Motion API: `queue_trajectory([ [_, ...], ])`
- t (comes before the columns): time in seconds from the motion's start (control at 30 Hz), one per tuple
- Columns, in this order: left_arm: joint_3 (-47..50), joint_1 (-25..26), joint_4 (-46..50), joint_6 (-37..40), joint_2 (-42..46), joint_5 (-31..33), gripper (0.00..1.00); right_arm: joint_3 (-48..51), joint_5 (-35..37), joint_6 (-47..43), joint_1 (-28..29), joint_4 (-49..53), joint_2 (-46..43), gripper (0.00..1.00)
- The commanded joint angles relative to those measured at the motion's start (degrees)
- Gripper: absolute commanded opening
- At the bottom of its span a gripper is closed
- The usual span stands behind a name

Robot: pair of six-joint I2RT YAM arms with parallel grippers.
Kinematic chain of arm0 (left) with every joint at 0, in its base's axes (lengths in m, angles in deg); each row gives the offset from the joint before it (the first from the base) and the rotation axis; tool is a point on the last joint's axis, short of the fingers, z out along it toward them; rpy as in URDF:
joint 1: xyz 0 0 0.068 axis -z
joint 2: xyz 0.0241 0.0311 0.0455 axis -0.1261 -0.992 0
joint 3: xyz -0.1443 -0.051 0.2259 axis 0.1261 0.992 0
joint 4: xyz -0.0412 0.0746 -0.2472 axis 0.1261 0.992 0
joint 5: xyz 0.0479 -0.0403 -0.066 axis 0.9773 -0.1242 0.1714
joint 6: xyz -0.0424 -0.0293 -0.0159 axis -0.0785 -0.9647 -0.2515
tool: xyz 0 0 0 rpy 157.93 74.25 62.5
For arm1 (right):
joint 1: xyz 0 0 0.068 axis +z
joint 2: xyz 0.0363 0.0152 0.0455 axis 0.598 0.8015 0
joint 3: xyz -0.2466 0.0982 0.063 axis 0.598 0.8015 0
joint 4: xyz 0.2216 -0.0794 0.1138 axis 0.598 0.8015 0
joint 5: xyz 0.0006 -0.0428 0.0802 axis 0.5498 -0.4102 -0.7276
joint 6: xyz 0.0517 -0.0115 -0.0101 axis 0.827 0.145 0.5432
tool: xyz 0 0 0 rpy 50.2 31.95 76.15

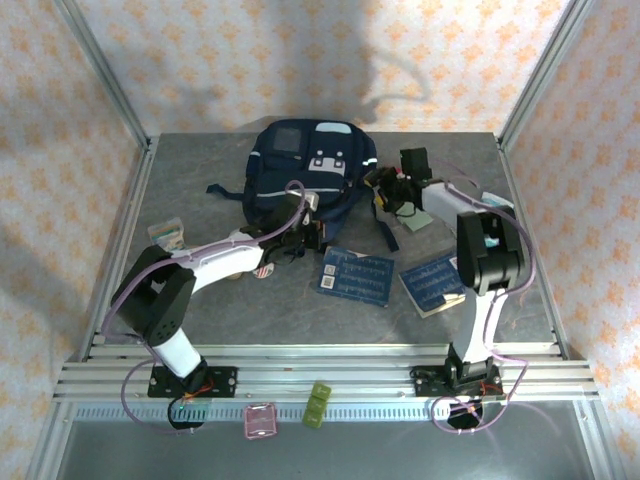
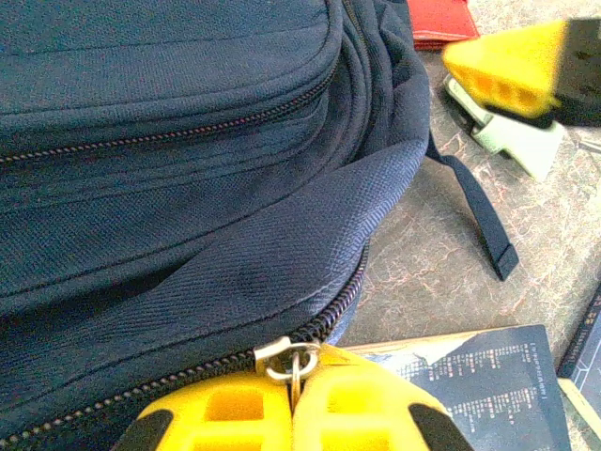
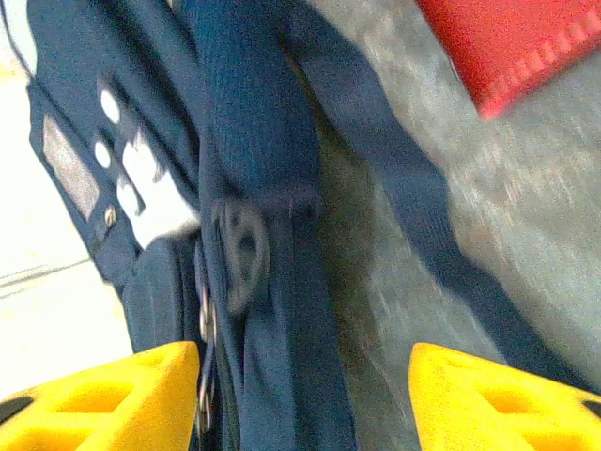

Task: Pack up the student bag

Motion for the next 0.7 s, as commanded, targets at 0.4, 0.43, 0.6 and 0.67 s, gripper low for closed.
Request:
queue_trajectory([
  [0.4,-4.06,2.25,1.48,1.08,-0.12,-1.58,0.0,2.9,-5.69,6.24,11.17,-11.56,0.3,0.42],
  [0.43,-3.93,2.26,1.9,0.93,-0.06,-1.4,0.0,2.32,-5.98,6.28,11.22,-11.89,1.17,0.25],
  [0.6,-0.68,1.46,3.56,1.01,1.89,0.64,0.0,2.52,-4.87,6.36,10.1,-12.17,1.81,0.0],
  [0.67,2.08,-0.01,3.74,0.5,3.5,0.85,0.0,3.02,-4.72,6.28,8.94,-12.48,1.3,0.0],
])
